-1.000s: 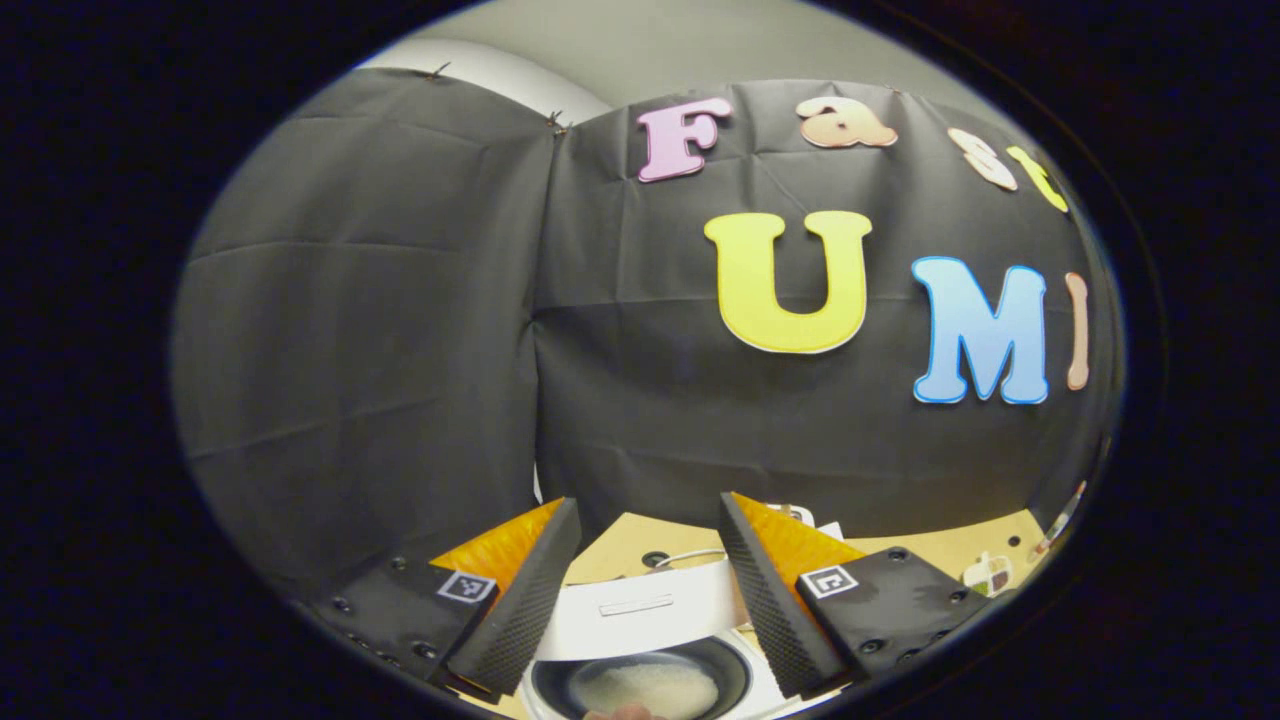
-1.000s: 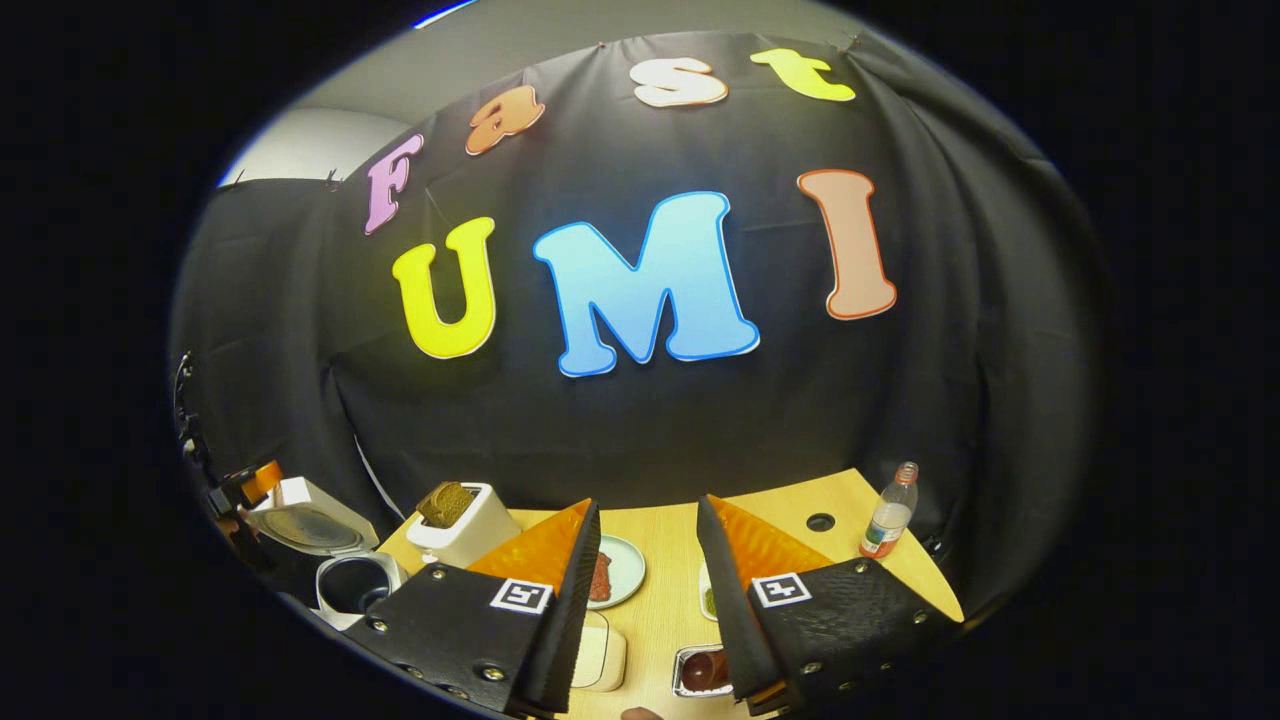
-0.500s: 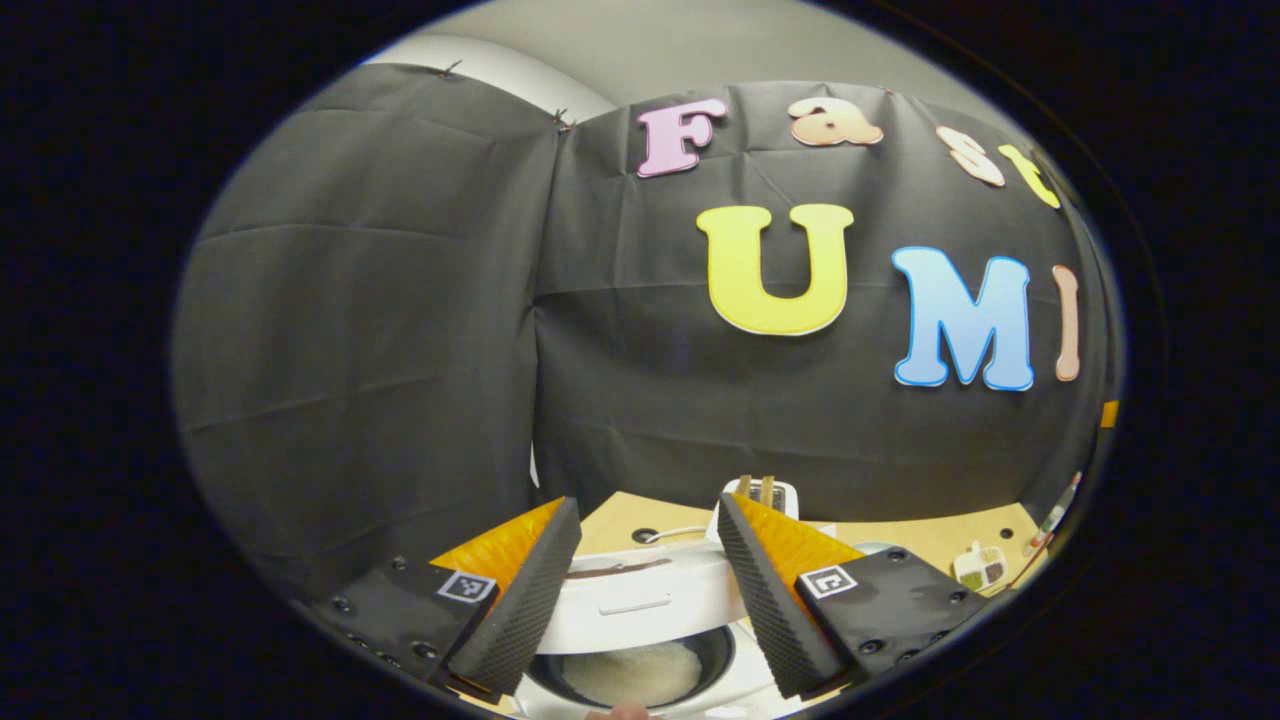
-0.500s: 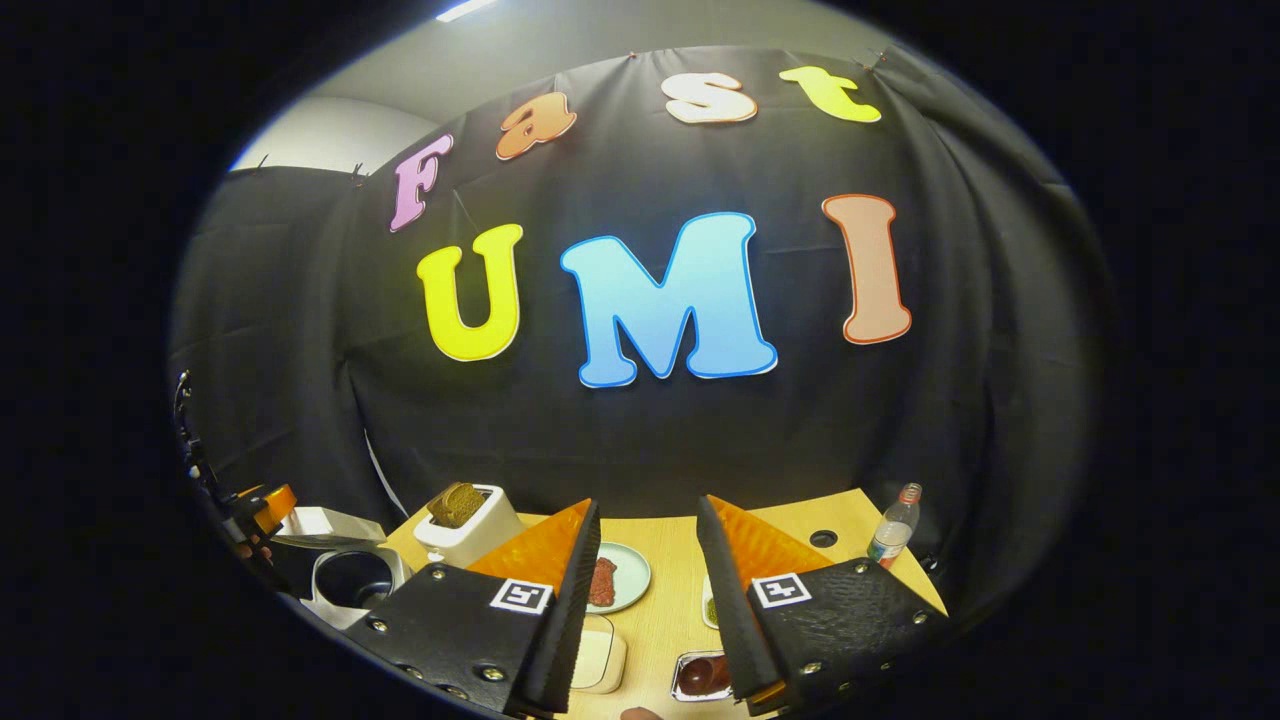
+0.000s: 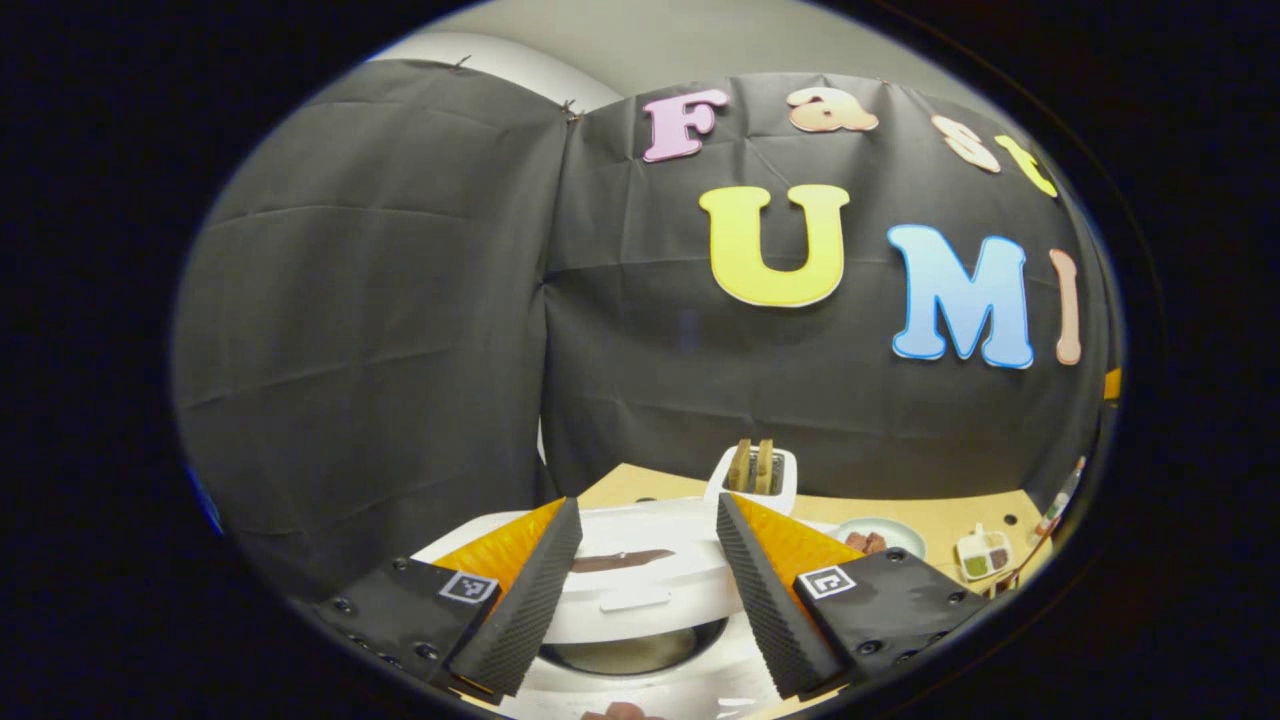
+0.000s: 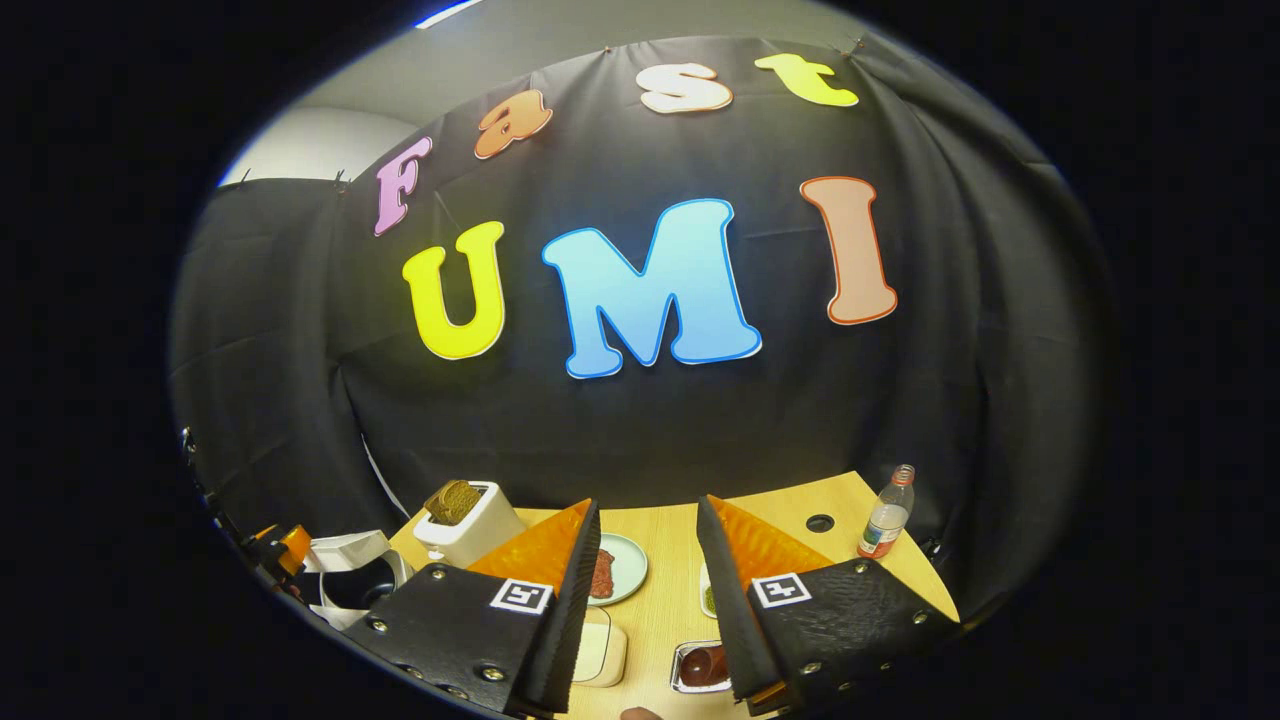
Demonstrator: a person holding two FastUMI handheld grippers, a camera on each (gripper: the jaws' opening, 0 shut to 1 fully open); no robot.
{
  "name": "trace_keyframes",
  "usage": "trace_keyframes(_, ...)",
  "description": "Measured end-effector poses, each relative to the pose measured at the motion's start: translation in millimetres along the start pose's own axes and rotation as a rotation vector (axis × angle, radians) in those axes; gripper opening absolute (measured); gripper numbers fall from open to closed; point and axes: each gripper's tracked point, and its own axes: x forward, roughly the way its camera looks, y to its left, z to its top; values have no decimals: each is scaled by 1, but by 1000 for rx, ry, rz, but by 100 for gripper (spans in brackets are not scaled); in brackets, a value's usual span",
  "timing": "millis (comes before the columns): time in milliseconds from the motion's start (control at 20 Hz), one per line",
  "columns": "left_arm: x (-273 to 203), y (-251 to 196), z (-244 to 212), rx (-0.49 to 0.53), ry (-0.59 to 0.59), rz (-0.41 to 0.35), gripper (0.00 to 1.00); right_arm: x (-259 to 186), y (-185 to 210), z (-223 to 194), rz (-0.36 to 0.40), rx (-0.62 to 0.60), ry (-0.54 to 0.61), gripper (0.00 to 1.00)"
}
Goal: Close the left gripper, press the button to open the rice cooker; take a wooden spoon from the chopstick holder with the right hand, scoop a spoonful of rice and pour it into the rice cooker, then put the wooden spoon back into the chopstick holder.
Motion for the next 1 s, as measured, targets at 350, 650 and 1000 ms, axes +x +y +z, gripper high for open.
trace_keyframes(350,-11,7,-20,-3,27,23,100,7,10,-4,24,-3,18,58)
trace_keyframes(650,-14,5,-34,-13,42,31,96,8,19,-3,45,-24,17,59)
trace_keyframes(1000,-17,3,-68,-10,137,28,100,7,18,-8,49,-11,34,58)
